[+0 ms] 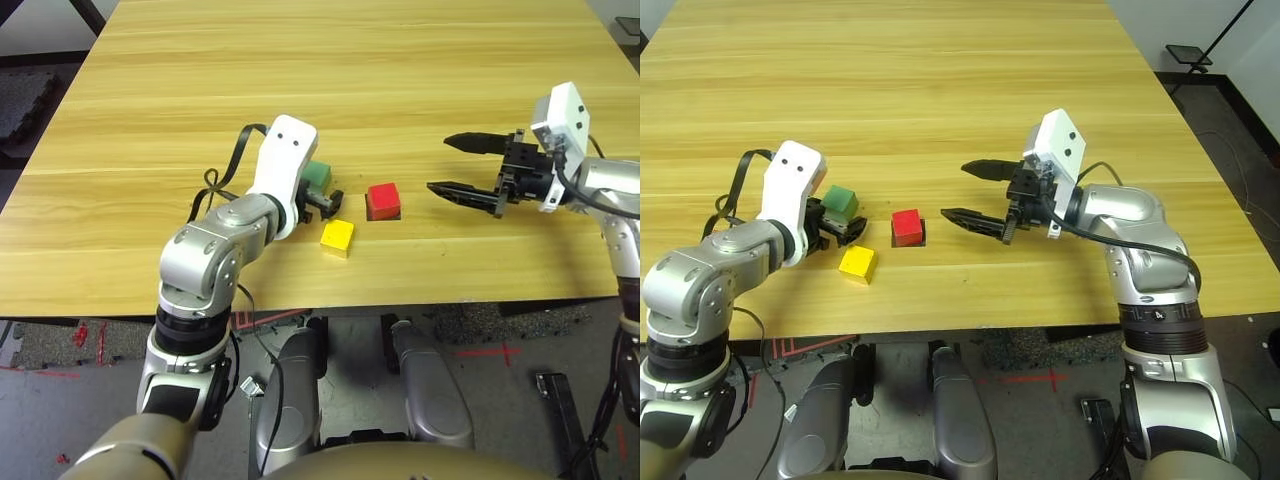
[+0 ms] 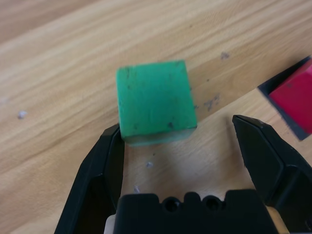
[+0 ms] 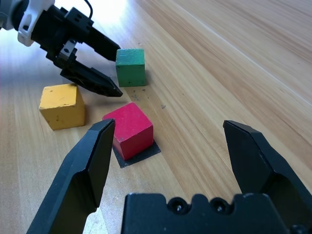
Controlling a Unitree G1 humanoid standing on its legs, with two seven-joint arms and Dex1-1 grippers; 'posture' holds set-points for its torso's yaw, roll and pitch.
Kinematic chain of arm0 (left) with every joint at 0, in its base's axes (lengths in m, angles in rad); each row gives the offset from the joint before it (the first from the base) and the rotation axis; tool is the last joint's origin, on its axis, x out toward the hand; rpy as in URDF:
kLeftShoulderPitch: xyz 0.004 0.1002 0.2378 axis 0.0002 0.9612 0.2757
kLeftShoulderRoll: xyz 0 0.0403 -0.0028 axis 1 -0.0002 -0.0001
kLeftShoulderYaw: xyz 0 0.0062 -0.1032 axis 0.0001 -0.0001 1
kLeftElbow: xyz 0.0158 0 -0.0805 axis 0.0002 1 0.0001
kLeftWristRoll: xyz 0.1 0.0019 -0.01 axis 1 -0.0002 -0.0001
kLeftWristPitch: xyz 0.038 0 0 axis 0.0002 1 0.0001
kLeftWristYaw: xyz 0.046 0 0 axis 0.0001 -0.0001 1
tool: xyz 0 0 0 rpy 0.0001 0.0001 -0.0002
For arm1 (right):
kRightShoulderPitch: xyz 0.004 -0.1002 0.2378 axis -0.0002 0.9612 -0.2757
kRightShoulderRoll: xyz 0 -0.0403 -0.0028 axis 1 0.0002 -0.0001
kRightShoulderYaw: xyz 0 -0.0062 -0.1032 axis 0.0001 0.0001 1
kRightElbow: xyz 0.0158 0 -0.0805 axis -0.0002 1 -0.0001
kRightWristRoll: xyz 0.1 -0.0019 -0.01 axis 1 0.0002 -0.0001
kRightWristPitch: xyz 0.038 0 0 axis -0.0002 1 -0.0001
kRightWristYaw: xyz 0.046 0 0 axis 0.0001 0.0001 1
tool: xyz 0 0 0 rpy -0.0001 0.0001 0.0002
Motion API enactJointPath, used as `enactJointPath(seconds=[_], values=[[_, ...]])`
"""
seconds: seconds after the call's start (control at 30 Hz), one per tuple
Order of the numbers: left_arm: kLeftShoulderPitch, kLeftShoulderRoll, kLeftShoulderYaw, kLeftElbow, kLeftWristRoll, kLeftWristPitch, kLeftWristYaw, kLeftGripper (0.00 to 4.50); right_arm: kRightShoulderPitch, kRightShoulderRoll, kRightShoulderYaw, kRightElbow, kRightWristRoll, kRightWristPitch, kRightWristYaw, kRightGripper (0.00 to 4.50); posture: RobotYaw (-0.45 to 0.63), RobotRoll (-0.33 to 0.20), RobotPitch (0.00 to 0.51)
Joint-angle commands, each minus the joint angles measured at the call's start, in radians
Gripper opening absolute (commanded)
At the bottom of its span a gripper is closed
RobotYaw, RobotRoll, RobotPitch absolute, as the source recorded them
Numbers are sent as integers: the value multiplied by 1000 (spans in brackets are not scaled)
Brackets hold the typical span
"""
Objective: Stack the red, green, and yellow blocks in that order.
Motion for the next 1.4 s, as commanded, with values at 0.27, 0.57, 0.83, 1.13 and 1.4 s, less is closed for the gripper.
enactJointPath(seconds=[0.27,0.57,0.83,1.13,1.4], values=[[-6,6,-13,74,46,-84,-6,4500,4,-7,22,-7,-8,-16,10,4472,267,89,292],[4,6,-7,75,45,-116,-23,3517,-2,3,37,18,-20,-41,13,4500,279,94,296],[16,35,-25,89,58,-158,-50,2071,-8,6,36,21,-22,-49,20,4500,277,90,279],[-55,191,-39,166,52,-420,-275,2071,-16,9,38,54,-32,-76,27,4500,282,97,248],[-136,300,-67,101,-72,-439,-552,2071,-13,-5,25,65,-29,-85,35,4500,280,107,248]])
